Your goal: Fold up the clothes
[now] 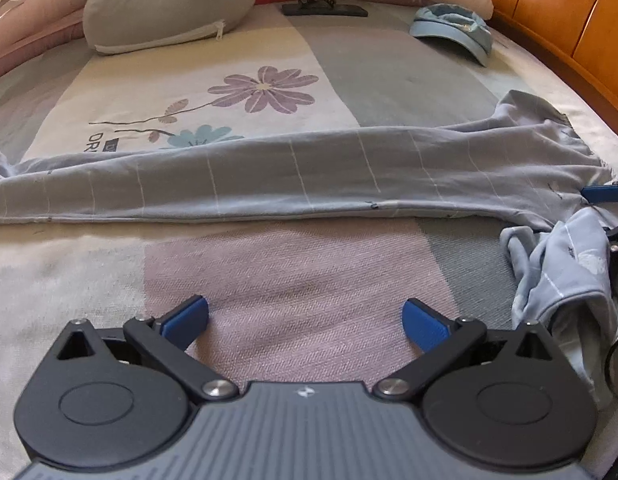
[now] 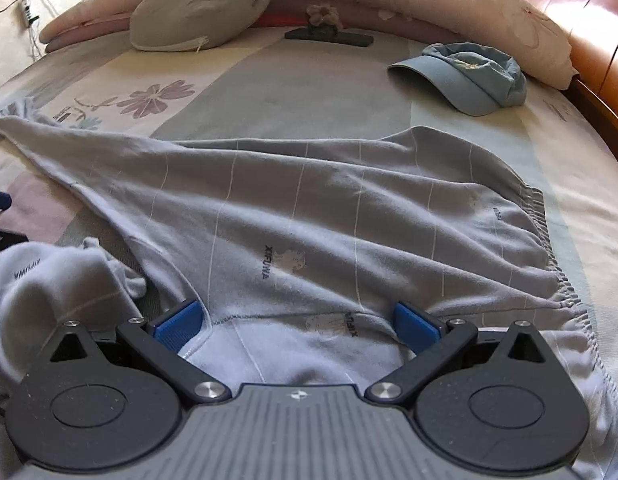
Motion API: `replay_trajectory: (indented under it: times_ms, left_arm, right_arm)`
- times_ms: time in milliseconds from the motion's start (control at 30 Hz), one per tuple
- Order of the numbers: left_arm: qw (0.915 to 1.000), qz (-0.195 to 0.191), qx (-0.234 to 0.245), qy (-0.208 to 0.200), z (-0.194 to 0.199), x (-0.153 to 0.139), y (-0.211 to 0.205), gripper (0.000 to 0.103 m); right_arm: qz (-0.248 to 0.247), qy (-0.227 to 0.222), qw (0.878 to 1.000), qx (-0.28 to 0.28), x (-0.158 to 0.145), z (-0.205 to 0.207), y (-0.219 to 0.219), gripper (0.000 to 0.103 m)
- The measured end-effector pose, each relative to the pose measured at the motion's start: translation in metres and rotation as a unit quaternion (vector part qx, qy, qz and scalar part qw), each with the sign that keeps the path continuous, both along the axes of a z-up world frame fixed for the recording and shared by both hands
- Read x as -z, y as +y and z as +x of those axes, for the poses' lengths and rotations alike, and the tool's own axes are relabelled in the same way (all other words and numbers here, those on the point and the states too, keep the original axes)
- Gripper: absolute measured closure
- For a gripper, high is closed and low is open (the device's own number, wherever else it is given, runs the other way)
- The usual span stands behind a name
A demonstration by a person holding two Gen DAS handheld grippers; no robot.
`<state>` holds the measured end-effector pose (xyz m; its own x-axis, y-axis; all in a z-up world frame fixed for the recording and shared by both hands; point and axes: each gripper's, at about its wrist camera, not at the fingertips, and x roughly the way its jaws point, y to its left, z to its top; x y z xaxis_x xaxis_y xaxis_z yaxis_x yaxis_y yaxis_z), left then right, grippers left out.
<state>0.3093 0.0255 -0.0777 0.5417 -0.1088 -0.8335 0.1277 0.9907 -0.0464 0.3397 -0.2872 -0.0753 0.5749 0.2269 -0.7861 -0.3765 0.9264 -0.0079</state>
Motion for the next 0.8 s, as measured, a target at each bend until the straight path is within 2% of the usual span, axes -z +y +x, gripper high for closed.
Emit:
replay_trajectory:
  times_ms: [267,367,433,533,633,733,800]
  left_arm:
    - [0.9995,0.017,-0.010,0.025,0.007,-0.002,-0.006,0.001]
    - [0.9992,0.020,-0.022,0.025,0.005,-0.006,-0.003,0.001]
    - [0.9994,0.020,-0.026,0.007,0.006,-0.015,0.004,0.001]
    - [0.9987,0.022,-0.025,-0.038,0.020,-0.030,0.021,0.001]
    - [0.9975,0.016,-0.012,-0.068,0.043,-0.040,0.037,0.001]
    - [0.9965,0.001,0.006,-0.084,0.066,-0.041,0.052,0.001]
    - [0.9962,-0.012,0.023,-0.083,0.082,-0.036,0.062,0.001]
  right_arm:
    - [-0.014,-0.006,1.000,0.008,0.000,-0.002,0.003,0.000]
    - [-0.020,0.014,1.000,0.013,-0.005,0.003,0.005,0.000]
    - [-0.021,0.032,0.999,0.017,-0.009,0.007,0.006,0.000]
    - [0.007,0.042,0.998,0.040,-0.031,0.017,0.007,0.000]
    - [0.073,0.034,0.995,0.066,-0.060,0.030,0.022,0.000]
    - [0.121,0.035,0.990,0.068,-0.075,0.039,0.052,0.000]
    - [0.132,0.034,0.989,0.064,-0.080,0.035,0.075,0.000]
